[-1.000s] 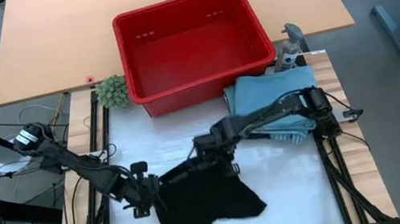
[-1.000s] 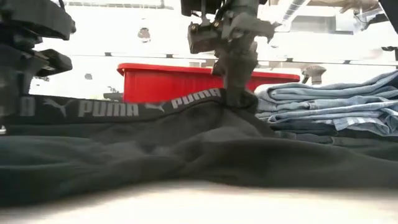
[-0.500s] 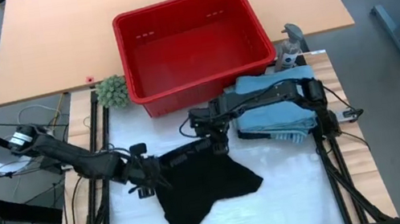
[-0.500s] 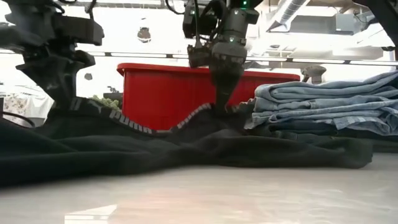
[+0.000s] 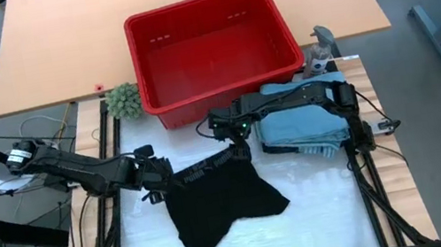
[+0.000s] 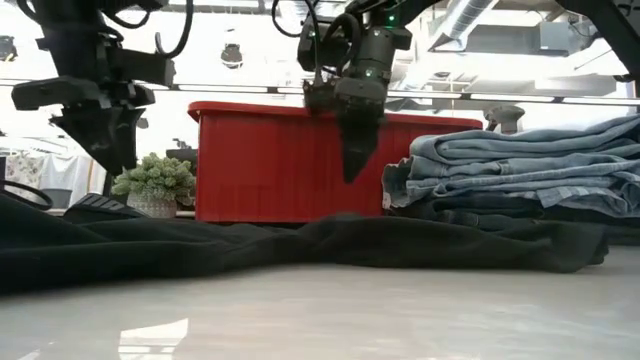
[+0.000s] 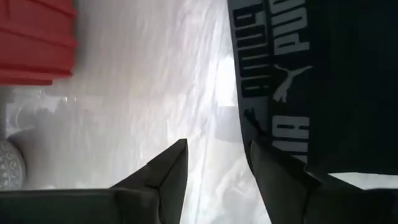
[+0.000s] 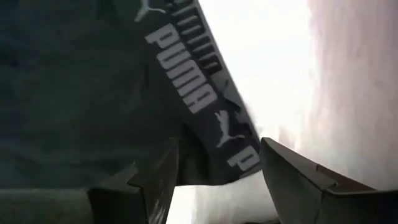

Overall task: Fold Laundry from Bin
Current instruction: Fold the black boxer short

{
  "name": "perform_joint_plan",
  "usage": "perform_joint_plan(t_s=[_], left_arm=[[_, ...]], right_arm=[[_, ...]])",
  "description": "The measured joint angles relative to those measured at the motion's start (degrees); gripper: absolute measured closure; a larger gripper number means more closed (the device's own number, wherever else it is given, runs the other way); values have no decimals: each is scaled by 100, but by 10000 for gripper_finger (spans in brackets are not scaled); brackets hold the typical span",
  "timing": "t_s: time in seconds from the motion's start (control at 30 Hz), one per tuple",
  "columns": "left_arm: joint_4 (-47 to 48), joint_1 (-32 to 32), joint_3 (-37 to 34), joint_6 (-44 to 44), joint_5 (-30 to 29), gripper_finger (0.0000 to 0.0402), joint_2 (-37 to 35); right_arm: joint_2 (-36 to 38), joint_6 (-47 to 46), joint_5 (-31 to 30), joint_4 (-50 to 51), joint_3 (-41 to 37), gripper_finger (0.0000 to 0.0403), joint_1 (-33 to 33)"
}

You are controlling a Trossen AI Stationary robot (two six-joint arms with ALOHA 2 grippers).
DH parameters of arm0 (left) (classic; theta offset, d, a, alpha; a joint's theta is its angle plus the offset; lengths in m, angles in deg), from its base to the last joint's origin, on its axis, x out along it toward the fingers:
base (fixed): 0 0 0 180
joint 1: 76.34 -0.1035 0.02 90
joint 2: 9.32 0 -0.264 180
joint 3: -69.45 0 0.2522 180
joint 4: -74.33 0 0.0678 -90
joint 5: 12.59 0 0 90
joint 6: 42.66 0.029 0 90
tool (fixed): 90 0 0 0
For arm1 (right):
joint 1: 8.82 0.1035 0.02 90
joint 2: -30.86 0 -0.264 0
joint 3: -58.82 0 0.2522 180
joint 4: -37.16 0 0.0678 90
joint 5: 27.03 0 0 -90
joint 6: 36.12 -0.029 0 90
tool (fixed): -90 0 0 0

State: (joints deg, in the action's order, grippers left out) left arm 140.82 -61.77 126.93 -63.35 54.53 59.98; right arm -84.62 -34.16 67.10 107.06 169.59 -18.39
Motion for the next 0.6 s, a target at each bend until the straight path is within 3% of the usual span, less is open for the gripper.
perform_joint_plan(t_s=[0.1,0.2,0.43,0.6], left_arm=[[-3,-56,-4,-316,49,234,-78],[-394,-56,-139,-901,199,234,-606],[-583,-54,-929,-3375,336,234,-2893],[-1366,60,-1816,-4842,237,234,-4401]], right_arm=[[0,-57,187,-294,-165,152,-34],[-15,-280,194,-294,-299,152,-132],[-7,-1101,185,-330,-486,152,-508],[-7,-1751,344,-214,-542,152,-600]])
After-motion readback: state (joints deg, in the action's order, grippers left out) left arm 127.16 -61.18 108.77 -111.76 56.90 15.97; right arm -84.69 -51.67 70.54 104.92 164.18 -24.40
